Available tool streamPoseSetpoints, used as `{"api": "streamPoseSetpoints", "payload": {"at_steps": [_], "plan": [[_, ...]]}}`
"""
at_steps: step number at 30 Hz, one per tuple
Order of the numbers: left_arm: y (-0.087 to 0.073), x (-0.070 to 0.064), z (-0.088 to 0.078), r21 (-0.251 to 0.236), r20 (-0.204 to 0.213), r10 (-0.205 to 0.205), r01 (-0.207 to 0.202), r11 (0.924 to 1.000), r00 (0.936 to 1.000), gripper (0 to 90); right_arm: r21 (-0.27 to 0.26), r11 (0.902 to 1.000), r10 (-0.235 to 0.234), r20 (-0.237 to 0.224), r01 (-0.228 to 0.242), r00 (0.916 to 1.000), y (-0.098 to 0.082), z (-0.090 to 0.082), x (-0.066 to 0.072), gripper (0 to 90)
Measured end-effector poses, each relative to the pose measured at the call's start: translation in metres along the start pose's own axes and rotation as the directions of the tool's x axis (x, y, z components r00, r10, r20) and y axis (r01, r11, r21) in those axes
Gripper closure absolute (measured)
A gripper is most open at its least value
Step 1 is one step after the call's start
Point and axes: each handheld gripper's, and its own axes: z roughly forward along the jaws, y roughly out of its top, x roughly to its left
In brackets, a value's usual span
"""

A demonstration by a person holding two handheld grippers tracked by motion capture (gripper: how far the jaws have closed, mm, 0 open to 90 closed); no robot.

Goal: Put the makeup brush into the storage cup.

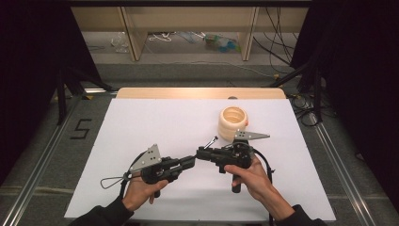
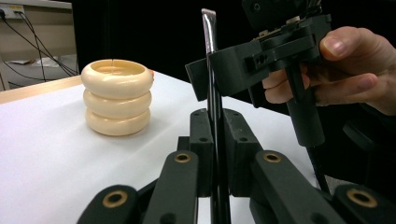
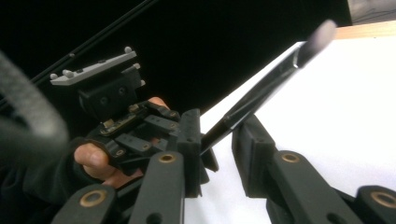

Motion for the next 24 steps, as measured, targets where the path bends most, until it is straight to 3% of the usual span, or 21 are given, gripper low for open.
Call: {"api": "streamPoseSetpoints", "payload": {"at_steps": [1,5,11,12,14,17,22,24], "plan": [[0.0,-0.001,0.0,-0.001,-0.003,-0.012,0.012,0.9999,0.9999,83.2,-0.002,1.0,0.003,-0.007,-0.003,1.0,0.0,0.0,0.0,75.6],[0.0,0.0,0.0,-0.003,0.015,0.016,-0.016,0.9999,0.9998,83.3,-0.008,0.9999,0.007,-0.027,-0.007,0.9996,0.001,-0.002,0.001,78.1],[-0.002,-0.001,0.002,0.011,0.034,0.016,-0.017,0.9998,0.9993,83.1,-0.015,0.9999,0.0,-0.058,-0.001,0.9983,0.002,-0.001,0.001,82.3],[-0.003,0.0,0.003,0.013,0.043,0.033,-0.034,0.9993,0.9985,82.8,-0.009,0.9999,0.005,-0.061,-0.005,0.9981,0.002,-0.002,0.003,83.5],[-0.003,-0.001,0.003,0.013,0.047,0.022,-0.022,0.9997,0.9987,82.8,-0.014,0.9997,-0.022,-0.063,0.021,0.9978,0.003,-0.001,0.004,83.9],[-0.003,0.001,0.003,0.009,0.055,0.029,-0.029,0.9995,0.9981,82.0,0.001,0.9998,-0.021,-0.056,0.021,0.9982,0.004,-0.001,0.007,84.0],[-0.004,0.002,0.004,0.024,0.058,0.026,-0.028,0.9993,0.998,70.1,0.013,0.9982,-0.058,-0.039,0.059,0.9975,0.005,-0.002,0.009,84.0],[-0.004,0.003,0.004,0.029,0.066,0.007,-0.009,0.9996,0.9978,63.8,0.02,0.9974,-0.068,-0.033,0.069,0.9972,0.006,-0.002,0.01,84.0]]}}
